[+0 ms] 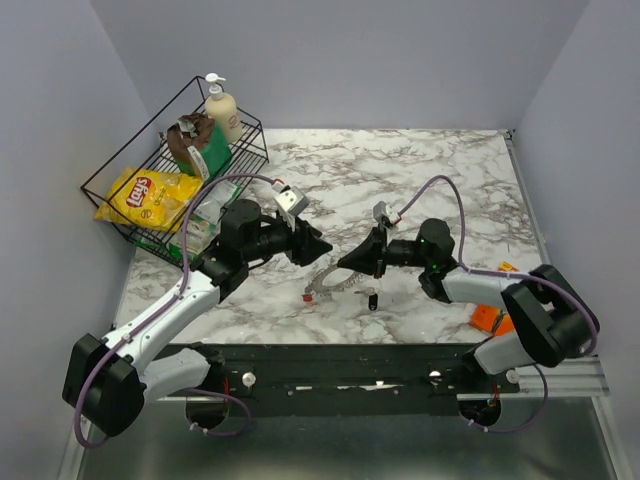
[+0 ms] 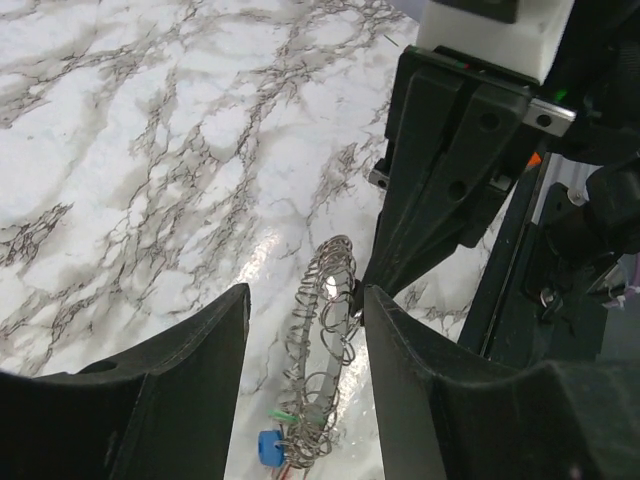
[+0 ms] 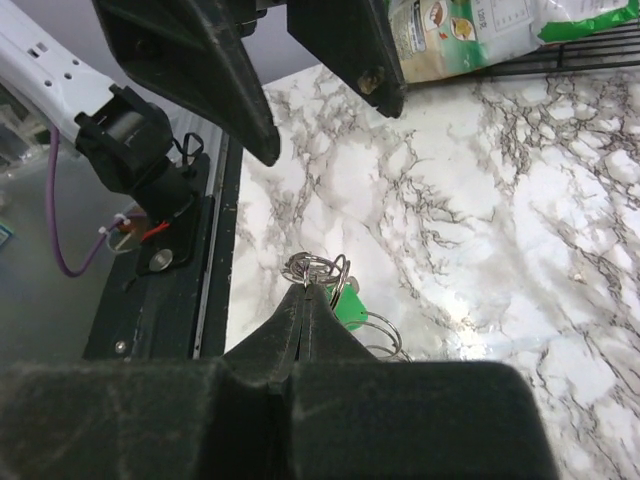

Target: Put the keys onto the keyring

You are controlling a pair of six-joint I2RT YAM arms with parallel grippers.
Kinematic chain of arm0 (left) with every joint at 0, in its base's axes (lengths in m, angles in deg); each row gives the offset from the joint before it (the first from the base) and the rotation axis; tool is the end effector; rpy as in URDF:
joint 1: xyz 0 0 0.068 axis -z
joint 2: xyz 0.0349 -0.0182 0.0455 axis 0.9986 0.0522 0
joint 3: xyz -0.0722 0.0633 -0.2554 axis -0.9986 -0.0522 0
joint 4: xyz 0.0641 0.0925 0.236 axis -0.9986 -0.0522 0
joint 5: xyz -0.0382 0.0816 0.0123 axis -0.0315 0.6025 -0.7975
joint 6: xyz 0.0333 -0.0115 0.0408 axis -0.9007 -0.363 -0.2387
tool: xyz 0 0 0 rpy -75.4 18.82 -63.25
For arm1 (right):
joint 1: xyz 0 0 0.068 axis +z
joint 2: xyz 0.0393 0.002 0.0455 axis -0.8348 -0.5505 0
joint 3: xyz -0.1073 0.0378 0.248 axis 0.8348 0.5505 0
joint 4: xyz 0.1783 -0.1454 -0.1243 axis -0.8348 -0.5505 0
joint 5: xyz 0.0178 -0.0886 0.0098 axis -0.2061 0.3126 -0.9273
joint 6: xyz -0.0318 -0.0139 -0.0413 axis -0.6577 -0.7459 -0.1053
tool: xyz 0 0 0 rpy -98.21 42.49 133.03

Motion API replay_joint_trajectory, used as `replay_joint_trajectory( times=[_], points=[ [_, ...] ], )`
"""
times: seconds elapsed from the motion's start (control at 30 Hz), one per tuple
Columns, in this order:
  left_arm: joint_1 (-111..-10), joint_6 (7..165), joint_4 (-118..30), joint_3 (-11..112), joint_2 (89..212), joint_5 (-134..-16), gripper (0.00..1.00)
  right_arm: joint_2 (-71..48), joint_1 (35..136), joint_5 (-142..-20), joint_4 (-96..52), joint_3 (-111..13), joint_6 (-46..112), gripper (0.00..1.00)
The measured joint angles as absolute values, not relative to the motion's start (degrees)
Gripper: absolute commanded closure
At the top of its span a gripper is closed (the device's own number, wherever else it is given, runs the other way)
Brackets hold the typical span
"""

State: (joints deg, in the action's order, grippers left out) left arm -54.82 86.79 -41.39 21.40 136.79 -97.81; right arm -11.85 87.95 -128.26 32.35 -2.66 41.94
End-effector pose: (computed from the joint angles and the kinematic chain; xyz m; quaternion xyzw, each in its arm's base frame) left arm 0.1990 -0.1469 0.2997 0.2946 0.7184 -0.4197 0.4701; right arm 0.2186 0.1672 0.2189 -0.4081 0.5723 0.5484 0.4529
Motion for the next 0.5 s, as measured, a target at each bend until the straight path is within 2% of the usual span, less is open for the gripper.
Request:
replay_joint_trajectory(
  times=[0.23, 0.5],
  points=[
    [-55.3, 87.8, -35.7, 18.7, 137.0, -99.9, 0.50, -22.4, 88.0, -128.0, 48.3, -1.9, 49.2, 0.99],
    [-56.9, 88.3, -30.6, 16.1, 138.1, -104.6, 0.50, -24.8, 88.0, -127.1, 51.3, -1.9, 53.0, 0.99]
  ],
)
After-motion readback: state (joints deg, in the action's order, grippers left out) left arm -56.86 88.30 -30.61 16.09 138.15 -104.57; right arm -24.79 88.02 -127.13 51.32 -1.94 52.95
